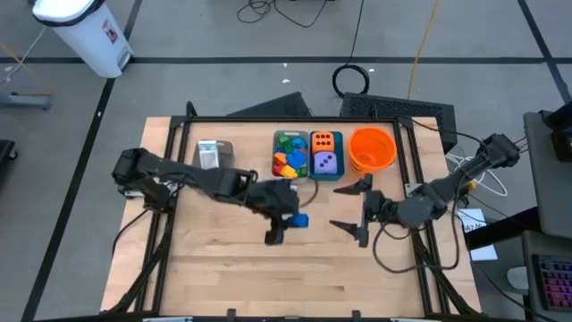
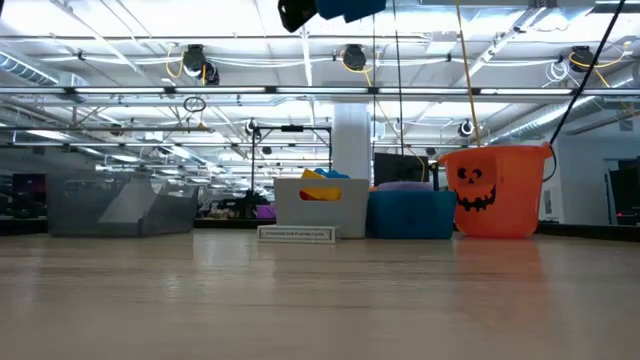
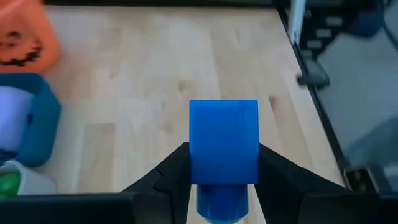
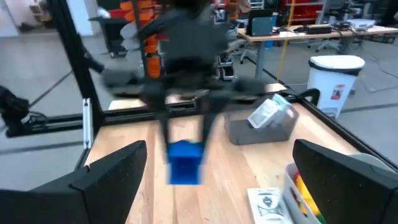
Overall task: Pick & Place Toys
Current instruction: Put the blue game piece into the gray bin
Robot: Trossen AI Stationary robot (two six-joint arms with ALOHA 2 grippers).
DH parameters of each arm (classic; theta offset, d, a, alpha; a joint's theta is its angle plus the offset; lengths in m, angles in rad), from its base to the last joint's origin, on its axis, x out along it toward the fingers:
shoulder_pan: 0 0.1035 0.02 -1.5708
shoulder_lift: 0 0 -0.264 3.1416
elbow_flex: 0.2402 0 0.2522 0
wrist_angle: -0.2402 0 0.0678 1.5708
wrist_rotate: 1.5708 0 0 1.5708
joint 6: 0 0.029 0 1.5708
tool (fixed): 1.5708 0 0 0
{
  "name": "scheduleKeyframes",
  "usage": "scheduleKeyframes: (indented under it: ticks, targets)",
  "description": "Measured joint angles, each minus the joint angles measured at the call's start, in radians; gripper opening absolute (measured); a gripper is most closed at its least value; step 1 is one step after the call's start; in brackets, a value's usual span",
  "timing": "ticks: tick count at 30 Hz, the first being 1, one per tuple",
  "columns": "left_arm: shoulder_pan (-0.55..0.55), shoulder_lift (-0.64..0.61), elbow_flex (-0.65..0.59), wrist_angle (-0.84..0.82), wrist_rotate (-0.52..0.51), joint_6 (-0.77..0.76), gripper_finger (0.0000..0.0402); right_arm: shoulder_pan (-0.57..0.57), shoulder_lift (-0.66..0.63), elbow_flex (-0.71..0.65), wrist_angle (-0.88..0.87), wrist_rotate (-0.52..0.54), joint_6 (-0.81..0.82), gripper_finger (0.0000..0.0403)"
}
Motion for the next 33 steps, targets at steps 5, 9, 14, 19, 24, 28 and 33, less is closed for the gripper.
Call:
scheduleKeyframes:
  ticks: [5, 9, 14, 19, 24, 28, 33]
  targets:
    - [0.058, -0.017, 0.000, 0.047, 0.049, -0.079, 0.0146, 0.000, 0.116, 0.000, 0.116, -0.060, -0.089, 0.0396]
    - [0.081, -0.016, 0.000, 0.073, 0.093, -0.101, 0.0146, -0.005, 0.182, 0.000, 0.168, -0.056, -0.122, 0.0396]
    - [0.083, -0.017, 0.000, 0.098, 0.099, -0.113, 0.0146, -0.021, 0.214, 0.000, 0.169, -0.052, -0.063, 0.0377]
    - [0.083, -0.017, 0.000, 0.101, 0.095, -0.112, 0.0146, -0.043, 0.219, 0.000, 0.169, -0.124, -0.025, 0.0334]
    - [0.083, -0.016, 0.000, 0.135, 0.085, -0.113, 0.0146, -0.076, 0.219, 0.000, 0.172, -0.167, 0.027, 0.0293]
    - [0.082, -0.016, 0.000, 0.141, 0.082, -0.113, 0.0146, -0.101, 0.218, 0.000, 0.176, -0.195, 0.070, 0.0265]
    - [0.080, -0.015, 0.000, 0.135, 0.081, -0.113, 0.0146, -0.113, 0.218, 0.000, 0.180, -0.210, 0.101, 0.0225]
